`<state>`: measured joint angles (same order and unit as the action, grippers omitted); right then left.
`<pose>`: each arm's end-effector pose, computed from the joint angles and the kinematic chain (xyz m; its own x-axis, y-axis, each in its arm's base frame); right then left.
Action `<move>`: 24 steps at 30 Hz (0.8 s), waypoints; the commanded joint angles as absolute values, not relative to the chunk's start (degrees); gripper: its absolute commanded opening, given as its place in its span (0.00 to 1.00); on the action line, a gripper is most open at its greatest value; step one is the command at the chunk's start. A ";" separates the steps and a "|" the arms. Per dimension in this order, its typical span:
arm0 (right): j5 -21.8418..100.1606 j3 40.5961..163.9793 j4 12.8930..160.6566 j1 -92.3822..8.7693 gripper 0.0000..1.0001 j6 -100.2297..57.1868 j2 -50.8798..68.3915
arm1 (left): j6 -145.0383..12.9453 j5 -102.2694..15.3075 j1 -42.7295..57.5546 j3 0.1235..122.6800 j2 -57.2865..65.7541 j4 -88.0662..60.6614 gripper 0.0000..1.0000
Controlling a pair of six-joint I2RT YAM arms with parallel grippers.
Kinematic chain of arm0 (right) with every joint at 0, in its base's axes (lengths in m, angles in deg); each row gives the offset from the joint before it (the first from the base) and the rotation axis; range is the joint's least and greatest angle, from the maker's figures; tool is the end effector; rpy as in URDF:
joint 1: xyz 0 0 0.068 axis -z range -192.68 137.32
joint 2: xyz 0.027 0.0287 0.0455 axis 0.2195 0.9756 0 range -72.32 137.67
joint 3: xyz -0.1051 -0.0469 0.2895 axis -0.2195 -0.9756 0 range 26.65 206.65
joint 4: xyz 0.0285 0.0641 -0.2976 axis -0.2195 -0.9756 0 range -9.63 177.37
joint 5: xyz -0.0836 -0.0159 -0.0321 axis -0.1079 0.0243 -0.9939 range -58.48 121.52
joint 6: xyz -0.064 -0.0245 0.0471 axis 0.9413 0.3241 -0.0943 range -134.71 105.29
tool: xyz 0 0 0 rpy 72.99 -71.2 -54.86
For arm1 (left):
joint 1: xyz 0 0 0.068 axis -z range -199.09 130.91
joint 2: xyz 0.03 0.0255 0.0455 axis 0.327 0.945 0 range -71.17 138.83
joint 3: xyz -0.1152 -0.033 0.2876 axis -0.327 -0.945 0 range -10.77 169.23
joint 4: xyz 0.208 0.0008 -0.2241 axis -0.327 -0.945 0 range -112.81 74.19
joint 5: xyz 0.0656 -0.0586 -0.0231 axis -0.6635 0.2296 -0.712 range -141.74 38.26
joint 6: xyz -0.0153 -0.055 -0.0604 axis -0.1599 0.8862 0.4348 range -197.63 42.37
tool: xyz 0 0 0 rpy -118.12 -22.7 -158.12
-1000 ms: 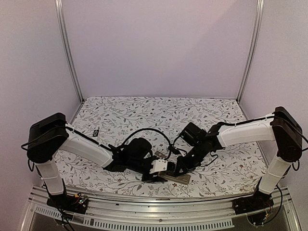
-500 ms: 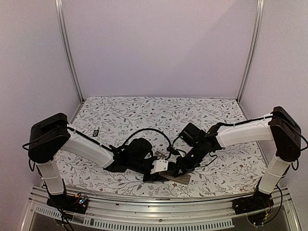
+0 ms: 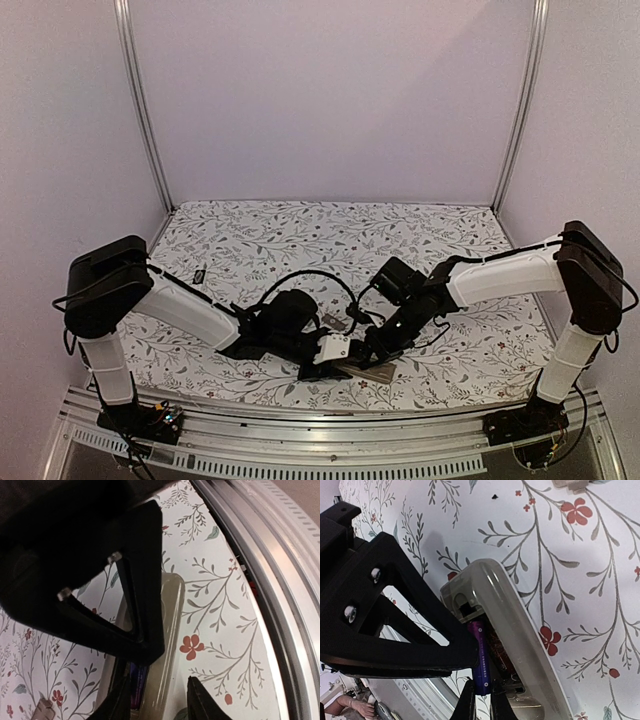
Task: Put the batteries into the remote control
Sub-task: Load the battery into the battery compartment.
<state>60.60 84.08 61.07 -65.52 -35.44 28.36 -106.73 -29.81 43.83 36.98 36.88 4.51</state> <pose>0.2002 0.3227 0.1270 -0.8123 -0.5594 -0.1654 -0.5468 0.6315 0.5497 0.1666 -0.3856 0.0878 0.2095 0.5815 -0.7861 0.9778 -0.1319 0.1630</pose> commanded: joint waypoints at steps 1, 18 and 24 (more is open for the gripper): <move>60.18 84.58 63.44 -65.88 0.00 -35.17 30.09 | -106.96 -28.45 44.47 37.84 37.92 5.55 0.38; 59.04 84.75 64.08 -65.90 0.01 -34.86 30.42 | -105.88 -27.82 44.21 38.19 38.27 6.65 0.25; 58.76 84.66 63.99 -65.94 0.01 -34.57 30.20 | -105.08 -28.89 44.22 38.36 38.39 6.16 0.19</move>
